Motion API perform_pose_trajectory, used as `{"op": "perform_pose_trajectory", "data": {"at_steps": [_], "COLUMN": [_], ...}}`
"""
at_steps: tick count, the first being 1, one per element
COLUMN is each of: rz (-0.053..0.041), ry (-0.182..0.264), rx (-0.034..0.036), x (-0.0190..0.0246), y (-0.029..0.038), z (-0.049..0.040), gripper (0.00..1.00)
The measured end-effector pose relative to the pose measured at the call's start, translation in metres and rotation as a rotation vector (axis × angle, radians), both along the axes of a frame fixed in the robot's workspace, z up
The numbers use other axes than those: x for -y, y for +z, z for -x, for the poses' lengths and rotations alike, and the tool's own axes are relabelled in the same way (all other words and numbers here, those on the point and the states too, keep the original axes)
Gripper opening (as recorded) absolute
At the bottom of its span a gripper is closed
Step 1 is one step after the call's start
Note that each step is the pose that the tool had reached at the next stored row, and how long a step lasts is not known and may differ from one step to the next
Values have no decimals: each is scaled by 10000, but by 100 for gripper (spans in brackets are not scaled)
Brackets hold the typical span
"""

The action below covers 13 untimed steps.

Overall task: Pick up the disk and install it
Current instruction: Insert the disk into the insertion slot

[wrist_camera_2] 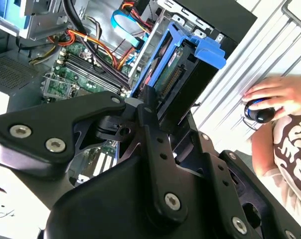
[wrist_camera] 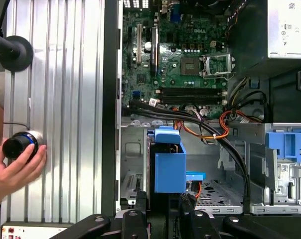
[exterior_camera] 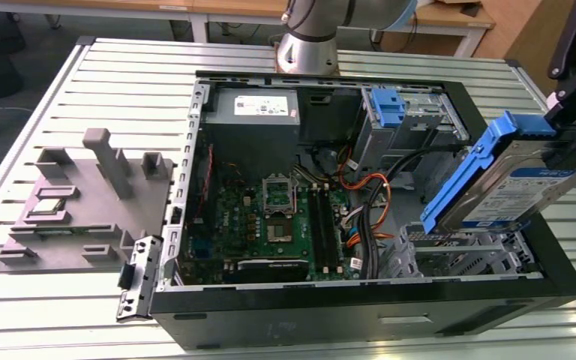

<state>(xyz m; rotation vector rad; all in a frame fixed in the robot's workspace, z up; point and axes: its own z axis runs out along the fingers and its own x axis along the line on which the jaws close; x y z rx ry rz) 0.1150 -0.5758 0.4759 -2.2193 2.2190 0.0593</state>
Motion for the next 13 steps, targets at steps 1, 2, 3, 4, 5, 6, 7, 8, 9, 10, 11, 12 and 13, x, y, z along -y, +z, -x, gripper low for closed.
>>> {"op": "perform_pose_trajectory", "data": {"at_steps": [1, 2, 3, 4, 5, 6, 7, 8, 9, 10, 11, 12, 13], "rz": [-1, -4, -8, -15, -34, -66, -120, -205, -270, -273, -273, -270, -270], "ry": [0, 1, 1, 1, 2, 3, 2, 2, 2, 2, 1, 2, 2], "rx": [0, 0, 0, 0, 1, 0, 1, 0, 1, 1, 0, 0, 0], "x": [0, 0, 0, 0, 1, 1, 1, 1, 1, 0, 0, 0, 0], "y": [-1, -2, -6, -17, -33, -46, -55, -62, -68, -72, -77, -84, -91], "z": [0, 0, 0, 0, 1, 2, 3, 3, 4, 4, 4, 4, 4], "gripper": [35, 35, 35, 35, 35, 35, 35, 35, 35, 35, 35, 35, 35]}}
